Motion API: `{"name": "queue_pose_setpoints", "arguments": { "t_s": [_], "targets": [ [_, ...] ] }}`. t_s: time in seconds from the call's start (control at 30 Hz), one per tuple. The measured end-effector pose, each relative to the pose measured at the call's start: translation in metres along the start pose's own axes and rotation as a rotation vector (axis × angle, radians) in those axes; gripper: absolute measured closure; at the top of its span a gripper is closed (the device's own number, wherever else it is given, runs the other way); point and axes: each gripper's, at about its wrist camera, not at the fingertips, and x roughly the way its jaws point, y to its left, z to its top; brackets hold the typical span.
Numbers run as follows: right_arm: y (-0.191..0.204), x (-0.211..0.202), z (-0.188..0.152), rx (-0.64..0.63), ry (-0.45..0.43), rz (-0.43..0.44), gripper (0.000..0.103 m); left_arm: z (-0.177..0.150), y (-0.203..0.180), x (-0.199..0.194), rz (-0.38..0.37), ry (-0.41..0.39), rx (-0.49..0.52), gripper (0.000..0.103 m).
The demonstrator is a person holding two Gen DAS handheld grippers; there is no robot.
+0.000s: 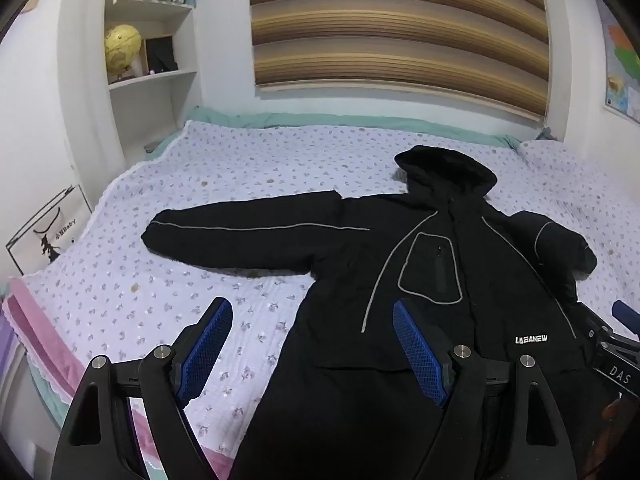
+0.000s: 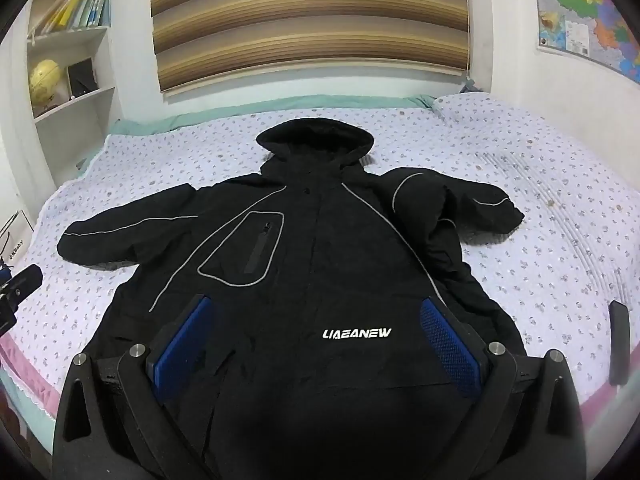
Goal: Fold large clothes
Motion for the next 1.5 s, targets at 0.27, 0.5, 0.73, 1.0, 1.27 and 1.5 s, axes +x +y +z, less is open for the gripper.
{"name": "queue_pose_setpoints", "arguments": {
  "t_s": [0.27, 0.5, 0.73, 1.0, 1.27, 1.5],
  "targets": [
    [0.003, 0.002, -0.002, 0.001, 0.01, 0.013, 0.0, -0.001, 0.002, -0.002, -0.027, 0.002, -0.004, 0.02],
    [-0.007, 0.008, -0.004, 0.066, 0.024, 0.03, 0.0, -0.001, 0.001, -0.004, -0.026, 0.002, -0.001, 0.02],
    [-0.02, 0.012, -0.004, 0.125, 0.05, 0.052, 0.0, -0.002, 0.002, -0.001, -0.049, 0.018, -0.009, 0.02],
    [-0.026, 0.019, -0.007, 0.161, 0.082, 0.072, 0.0, -0.003, 0.002, 0.0, -0.052, 0.024, -0.011, 0.02],
    [-0.027, 0.019, -0.008, 0.172, 0.088, 0.076, 0.0, -0.006, 0.003, 0.003, -0.054, 0.036, -0.016, 0.02],
    [-0.024, 0.022, -0.01, 0.164, 0.1, 0.084, 0.0, -0.007, 0.004, 0.004, -0.055, 0.036, -0.015, 0.02]
  ]
}}
